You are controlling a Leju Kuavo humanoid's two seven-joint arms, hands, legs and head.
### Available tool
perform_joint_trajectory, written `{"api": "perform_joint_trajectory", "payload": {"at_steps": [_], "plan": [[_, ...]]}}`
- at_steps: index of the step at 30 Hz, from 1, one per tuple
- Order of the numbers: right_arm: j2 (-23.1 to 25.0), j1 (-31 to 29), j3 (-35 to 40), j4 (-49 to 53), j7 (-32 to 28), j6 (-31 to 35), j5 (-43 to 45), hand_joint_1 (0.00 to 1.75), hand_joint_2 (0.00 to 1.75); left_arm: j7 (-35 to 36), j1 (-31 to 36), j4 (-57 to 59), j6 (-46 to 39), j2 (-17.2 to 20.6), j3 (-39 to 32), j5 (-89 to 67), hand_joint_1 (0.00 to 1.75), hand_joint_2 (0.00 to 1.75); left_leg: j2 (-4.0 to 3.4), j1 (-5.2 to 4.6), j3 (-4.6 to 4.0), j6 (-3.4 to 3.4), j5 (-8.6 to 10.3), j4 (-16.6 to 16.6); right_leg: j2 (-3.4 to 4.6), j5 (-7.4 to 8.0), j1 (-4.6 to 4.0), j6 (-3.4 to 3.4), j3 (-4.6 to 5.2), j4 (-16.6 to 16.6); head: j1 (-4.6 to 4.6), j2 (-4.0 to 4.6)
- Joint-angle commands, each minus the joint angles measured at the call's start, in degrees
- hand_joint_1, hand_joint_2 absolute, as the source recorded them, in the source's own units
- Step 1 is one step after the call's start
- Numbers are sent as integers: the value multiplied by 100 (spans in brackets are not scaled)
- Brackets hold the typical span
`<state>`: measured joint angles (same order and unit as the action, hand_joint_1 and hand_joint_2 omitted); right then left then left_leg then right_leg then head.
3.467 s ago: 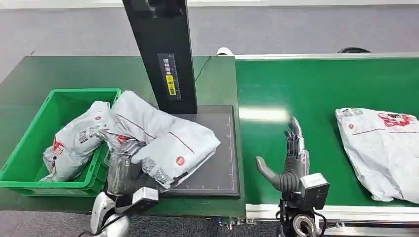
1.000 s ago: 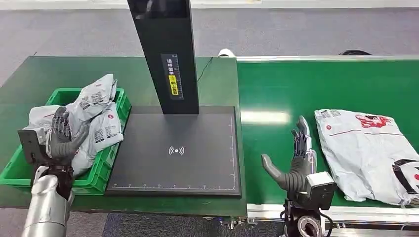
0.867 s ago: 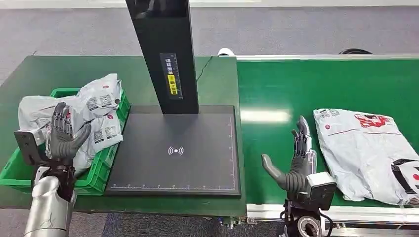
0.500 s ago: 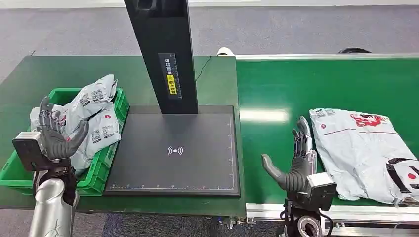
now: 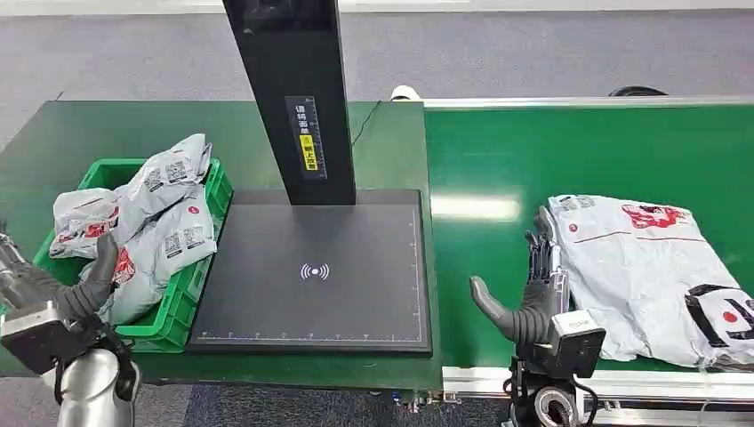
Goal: Moved the parcel from conveyor to table for the left to box.
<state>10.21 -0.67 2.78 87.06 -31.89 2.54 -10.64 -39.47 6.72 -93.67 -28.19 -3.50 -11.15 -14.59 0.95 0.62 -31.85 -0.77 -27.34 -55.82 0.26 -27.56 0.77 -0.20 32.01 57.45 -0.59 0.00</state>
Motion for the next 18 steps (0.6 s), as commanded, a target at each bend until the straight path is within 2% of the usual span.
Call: {"api": "perform_joint_trajectory", "payload": {"at_steps": [1, 4, 6, 8, 9, 13, 17, 18], "plan": [[-184, -123, 111, -317, -90, -21, 141, 0, 175, 30, -605, -845, 1207, 52, 1074, 905, 0, 175, -6, 5, -2, 6, -1, -1, -4, 3, -6, 0, -4, -9, 0, 0], [-179, -145, 110, -322, -91, -20, 140, 0, 175, 27, -643, -865, 1187, -13, 1120, 886, 0, 175, -8, 2, 1, 6, 0, 3, -1, 4, -4, -1, -6, -12, 0, 0], [-185, -200, 144, -382, -87, -112, 158, 0, 175, 173, -711, -818, 1917, 193, 1408, 1002, 0, 175, -10, 1, 1, 4, -1, 2, 3, 4, -2, 0, -4, -7, -2, 0], [-170, -280, 187, -462, -93, -179, 184, 0, 175, 183, -777, -715, 2308, 136, 1625, 1041, 0, 175, -15, 1, 2, 3, 0, 5, 6, 5, -3, 2, -3, -9, 0, 0], [-159, -335, 227, -553, -51, -402, 397, 0, 175, 319, -782, -567, 2922, 156, 1866, 1321, 0, 175, -10, -1, 2, 2, 0, 5, 4, 4, 0, 1, -3, -6, 0, 0], [-43, -363, 313, -875, 190, -948, 1222, 0, 175, 568, -569, 287, 3746, -225, 1979, 2102, 0, 175, -7, 0, 8, 5, 5, 12, -2, 9, -2, 1, -10, -18, 0, 0], [-49, -308, 436, -1026, 333, -1100, 1238, 0, 175, 952, -525, 977, 3913, -260, 2255, 1912, 0, 175, 1, -3, 15, 3, 2, 12, -6, 3, 2, 0, -17, -14, 0, 0], [-56, -296, 434, -1048, 352, -1123, 1217, 0, 175, 1291, -512, 1201, 4204, -256, 2298, 2078, 0, 175, -3, -1, 17, 5, 5, 17, -6, 7, -1, 1, -20, -22, -2, 0]]}}
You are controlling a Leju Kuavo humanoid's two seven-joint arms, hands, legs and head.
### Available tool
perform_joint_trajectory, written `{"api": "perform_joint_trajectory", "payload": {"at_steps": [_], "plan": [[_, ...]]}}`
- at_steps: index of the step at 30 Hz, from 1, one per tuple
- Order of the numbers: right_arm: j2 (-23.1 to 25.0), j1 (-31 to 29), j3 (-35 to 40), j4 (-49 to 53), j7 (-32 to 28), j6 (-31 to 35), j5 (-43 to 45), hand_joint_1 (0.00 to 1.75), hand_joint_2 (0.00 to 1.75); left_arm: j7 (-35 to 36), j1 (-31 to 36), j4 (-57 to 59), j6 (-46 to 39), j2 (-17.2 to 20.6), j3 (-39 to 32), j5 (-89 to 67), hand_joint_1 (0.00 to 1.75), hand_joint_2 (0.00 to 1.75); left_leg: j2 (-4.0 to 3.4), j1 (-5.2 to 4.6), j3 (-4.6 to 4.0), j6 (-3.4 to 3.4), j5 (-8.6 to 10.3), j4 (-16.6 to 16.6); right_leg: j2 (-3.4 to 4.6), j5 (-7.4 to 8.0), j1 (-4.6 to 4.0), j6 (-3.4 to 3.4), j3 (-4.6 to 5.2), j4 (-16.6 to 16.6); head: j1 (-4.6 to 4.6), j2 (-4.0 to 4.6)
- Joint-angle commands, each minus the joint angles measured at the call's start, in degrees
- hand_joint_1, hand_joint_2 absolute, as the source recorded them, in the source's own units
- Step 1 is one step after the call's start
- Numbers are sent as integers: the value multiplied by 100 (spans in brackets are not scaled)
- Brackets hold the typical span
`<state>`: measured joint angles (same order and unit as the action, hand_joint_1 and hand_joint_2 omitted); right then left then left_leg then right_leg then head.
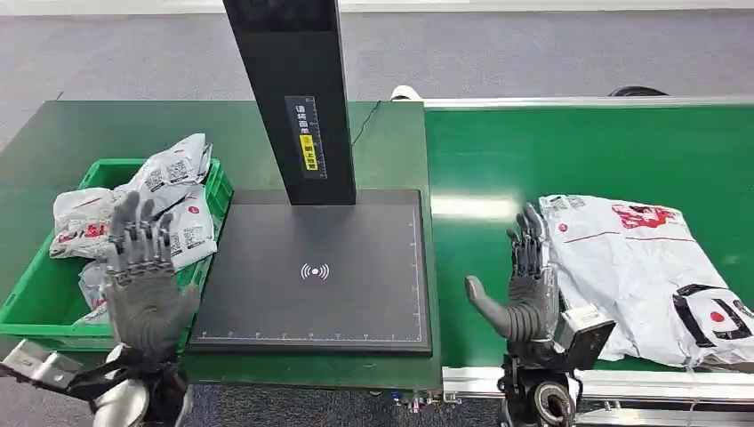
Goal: Moved the parcel from conveyor to table for the left to box.
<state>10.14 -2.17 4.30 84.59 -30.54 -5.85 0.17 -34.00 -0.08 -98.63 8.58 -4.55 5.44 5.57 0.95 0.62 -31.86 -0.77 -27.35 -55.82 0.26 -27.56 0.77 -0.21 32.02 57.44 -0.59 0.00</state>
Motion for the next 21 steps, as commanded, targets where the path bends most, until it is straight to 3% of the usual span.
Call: {"api": "perform_joint_trajectory", "payload": {"at_steps": [1, 12, 18, 20, 21], "plan": [[-48, -140, 270, -816, 216, -293, 127, 0, 175, 691, 171, 1833, 531, -179, 633, 38, 0, 175, 1, -3, 15, 3, 4, 13, -7, 3, 1, 1, -16, -13, 2, 0], [-112, -80, 346, -892, 290, -414, -98, 0, 175, 854, 274, 2454, 994, -220, 682, 85, 0, 175, -11, 3, 5, 4, 3, 12, 3, 8, -5, 2, -4, -18, 0, 0], [-138, 21, 396, -895, 223, -175, -379, 0, 175, 851, 426, 2686, 577, -321, 595, -273, 0, 175, 0, 0, 0, 2, 1, 6, -1, 2, -1, 1, 0, -8, 0, 0], [-115, -33, 407, -999, 447, -45, -477, 0, 175, 846, 438, 2688, 559, -308, 592, -360, 0, 175, -2, 0, 0, 2, 1, 6, 0, 2, -1, 1, 0, -9, 0, 0], [-135, -85, 477, -1149, 846, -181, -430, 0, 175, 786, 451, 2685, 555, -250, 633, -523, 0, 175, -6, 2, 1, 3, 2, 7, 0, 5, -4, 2, -1, -13, 0, 0]]}}
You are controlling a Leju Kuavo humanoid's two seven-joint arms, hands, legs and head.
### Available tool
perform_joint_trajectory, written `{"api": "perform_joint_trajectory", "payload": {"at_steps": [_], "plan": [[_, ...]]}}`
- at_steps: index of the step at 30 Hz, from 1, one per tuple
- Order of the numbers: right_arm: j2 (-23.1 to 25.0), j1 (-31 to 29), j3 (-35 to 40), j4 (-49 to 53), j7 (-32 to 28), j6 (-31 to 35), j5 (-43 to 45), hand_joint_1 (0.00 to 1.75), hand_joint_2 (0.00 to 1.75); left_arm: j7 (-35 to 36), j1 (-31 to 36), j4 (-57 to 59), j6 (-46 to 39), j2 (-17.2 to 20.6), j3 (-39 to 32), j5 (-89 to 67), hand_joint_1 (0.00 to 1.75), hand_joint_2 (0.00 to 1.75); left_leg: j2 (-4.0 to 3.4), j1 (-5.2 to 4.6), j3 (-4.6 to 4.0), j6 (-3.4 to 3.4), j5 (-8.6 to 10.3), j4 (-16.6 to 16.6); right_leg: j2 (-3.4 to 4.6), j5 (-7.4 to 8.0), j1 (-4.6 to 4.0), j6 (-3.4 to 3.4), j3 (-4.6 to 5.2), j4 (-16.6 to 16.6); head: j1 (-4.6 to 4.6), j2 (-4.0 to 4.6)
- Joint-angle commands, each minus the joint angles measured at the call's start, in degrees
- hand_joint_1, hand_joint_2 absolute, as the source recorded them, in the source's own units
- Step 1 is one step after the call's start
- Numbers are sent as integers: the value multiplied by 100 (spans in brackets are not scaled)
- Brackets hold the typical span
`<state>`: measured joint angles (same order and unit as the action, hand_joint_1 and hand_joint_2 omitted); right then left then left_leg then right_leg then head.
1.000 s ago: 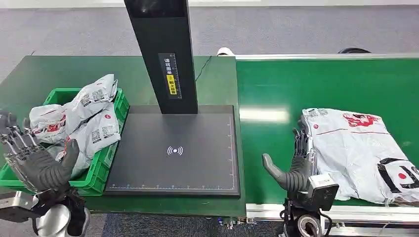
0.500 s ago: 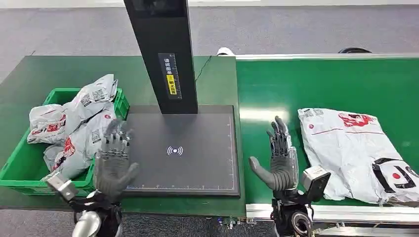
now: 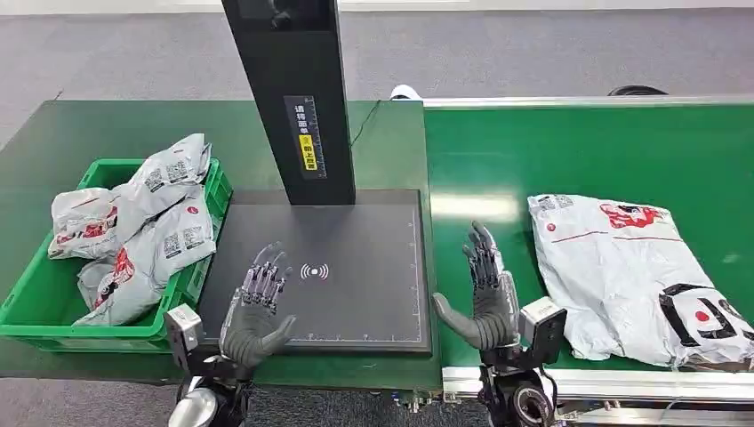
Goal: Moved the parcel from conveyor to table for the left to box.
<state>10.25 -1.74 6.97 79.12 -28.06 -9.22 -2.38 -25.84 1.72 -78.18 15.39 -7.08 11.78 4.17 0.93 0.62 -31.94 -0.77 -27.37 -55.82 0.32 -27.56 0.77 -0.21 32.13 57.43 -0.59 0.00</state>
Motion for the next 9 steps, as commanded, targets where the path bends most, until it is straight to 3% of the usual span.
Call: {"api": "perform_joint_trajectory", "payload": {"at_steps": [1, 4, 9], "plan": [[-170, -166, 290, -700, 651, 303, -362, 0, 175, -121, 260, 610, -174, 37, -23, -538, 0, 175, -4, 1, 9, 2, 3, 8, -4, 4, -2, 2, -11, -10, 0, 0], [-130, -203, 313, -789, 542, 542, -565, 0, 175, -134, 235, 462, -214, 59, -229, -545, 0, 175, -10, 3, 7, 1, 2, 6, 4, 5, -4, 3, -7, -9, 0, 0], [-126, -316, 354, -956, 634, 285, -582, 0, 175, -55, 83, 392, -177, 61, -270, -670, 0, 175, -17, 2, 7, 2, 0, 6, 10, 5, -3, 2, -7, -8, 0, 0]]}}
